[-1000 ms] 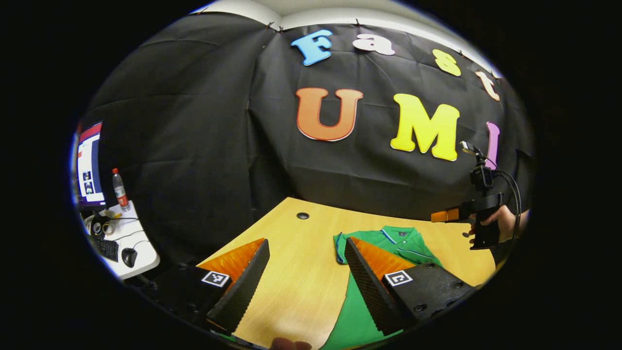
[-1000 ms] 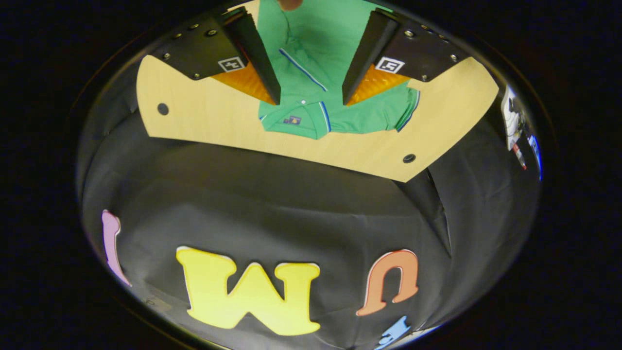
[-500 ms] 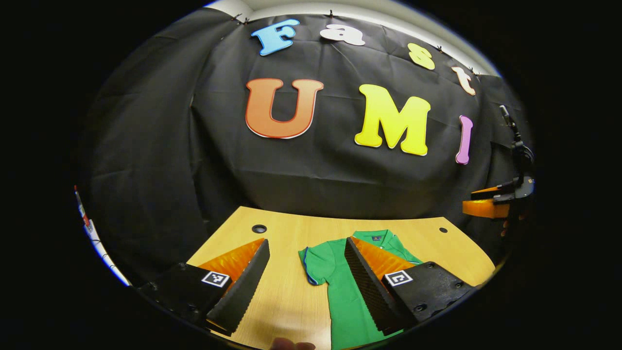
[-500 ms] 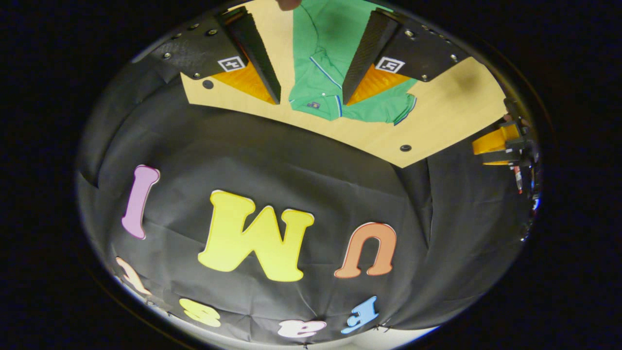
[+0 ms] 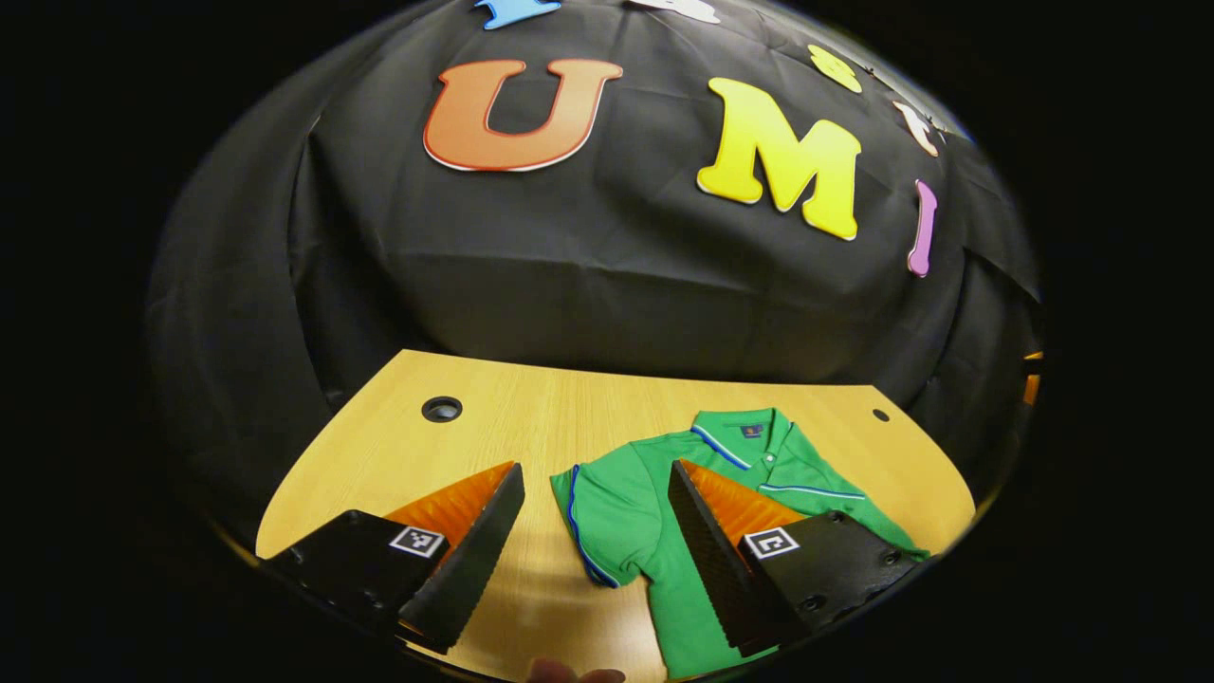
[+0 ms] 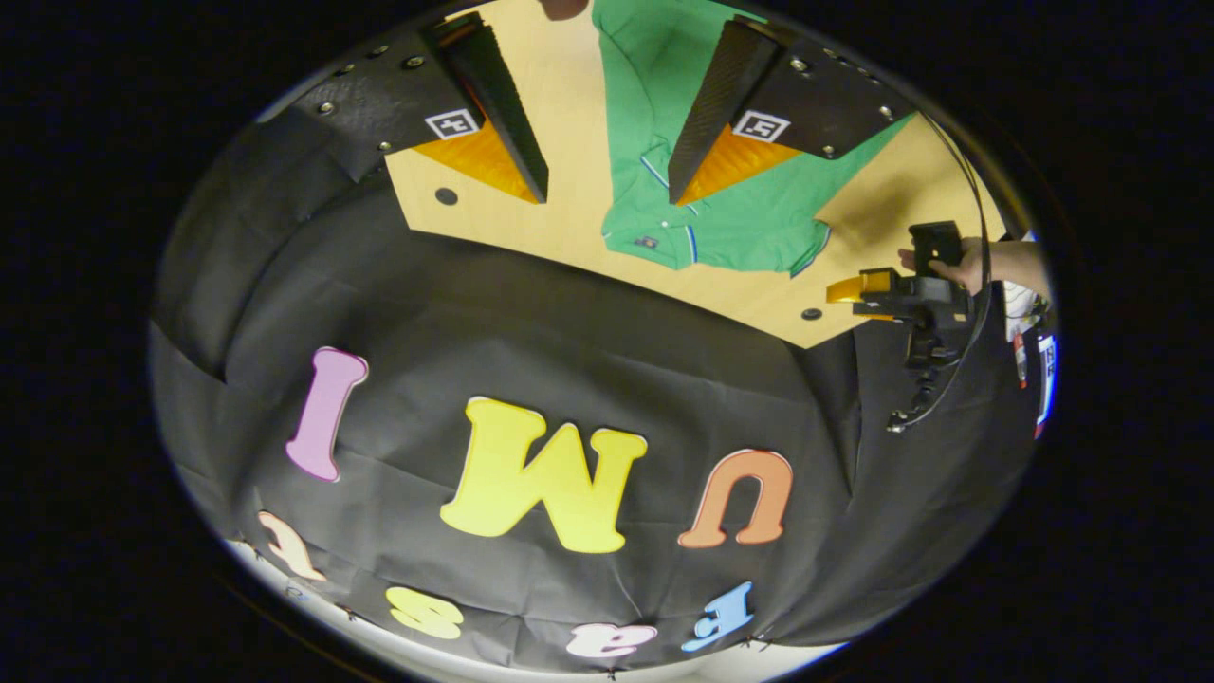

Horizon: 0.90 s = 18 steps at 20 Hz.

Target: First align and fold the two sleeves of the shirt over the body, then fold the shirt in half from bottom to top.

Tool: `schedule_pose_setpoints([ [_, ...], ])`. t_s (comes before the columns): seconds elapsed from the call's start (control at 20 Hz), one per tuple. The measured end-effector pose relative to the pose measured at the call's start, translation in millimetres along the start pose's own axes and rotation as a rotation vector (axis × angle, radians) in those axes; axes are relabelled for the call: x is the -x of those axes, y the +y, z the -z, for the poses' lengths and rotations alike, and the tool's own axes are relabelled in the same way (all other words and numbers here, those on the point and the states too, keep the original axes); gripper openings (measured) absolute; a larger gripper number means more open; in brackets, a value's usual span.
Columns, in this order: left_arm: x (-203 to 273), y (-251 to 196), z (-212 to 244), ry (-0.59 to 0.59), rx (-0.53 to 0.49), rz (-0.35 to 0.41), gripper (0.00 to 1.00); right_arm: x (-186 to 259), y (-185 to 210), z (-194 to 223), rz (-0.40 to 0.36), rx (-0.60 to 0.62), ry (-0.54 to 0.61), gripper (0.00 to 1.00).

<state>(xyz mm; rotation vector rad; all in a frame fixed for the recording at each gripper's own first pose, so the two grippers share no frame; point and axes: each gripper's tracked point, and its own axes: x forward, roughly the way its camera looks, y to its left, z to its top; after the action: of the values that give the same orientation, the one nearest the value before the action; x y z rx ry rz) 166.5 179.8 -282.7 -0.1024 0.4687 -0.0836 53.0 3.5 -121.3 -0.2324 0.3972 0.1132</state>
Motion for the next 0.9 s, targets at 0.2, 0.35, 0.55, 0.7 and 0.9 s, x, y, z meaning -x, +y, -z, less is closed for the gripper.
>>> schedule_pose_setpoints([
  [0.2, -52.5, 14.5, 37.1, 0.072, -0.046, -0.021, 0.99, -7.6, -18.2, 34.6, 0.046, -0.01, 0.064, 0.81],
  [0.35, -75.2, 17.4, 56.6, 0.116, -0.062, -0.027, 0.99, -10.7, -20.0, 58.2, 0.039, -0.025, 0.118, 0.82],
  [0.55, -95.2, 21.8, 62.9, 0.134, -0.094, -0.038, 0.98, -13.3, -22.8, 81.6, 0.041, -0.052, 0.162, 0.82],
  [0.7, -100.2, 31.0, 68.2, 0.183, -0.053, -0.058, 0.84, -13.6, -23.9, 85.2, 0.039, -0.039, 0.164, 0.82],
  [0.9, -104.4, 39.7, 71.6, 0.205, -0.081, -0.086, 0.59, -18.6, -32.0, 91.3, 0.053, -0.06, 0.174, 0.82],
])
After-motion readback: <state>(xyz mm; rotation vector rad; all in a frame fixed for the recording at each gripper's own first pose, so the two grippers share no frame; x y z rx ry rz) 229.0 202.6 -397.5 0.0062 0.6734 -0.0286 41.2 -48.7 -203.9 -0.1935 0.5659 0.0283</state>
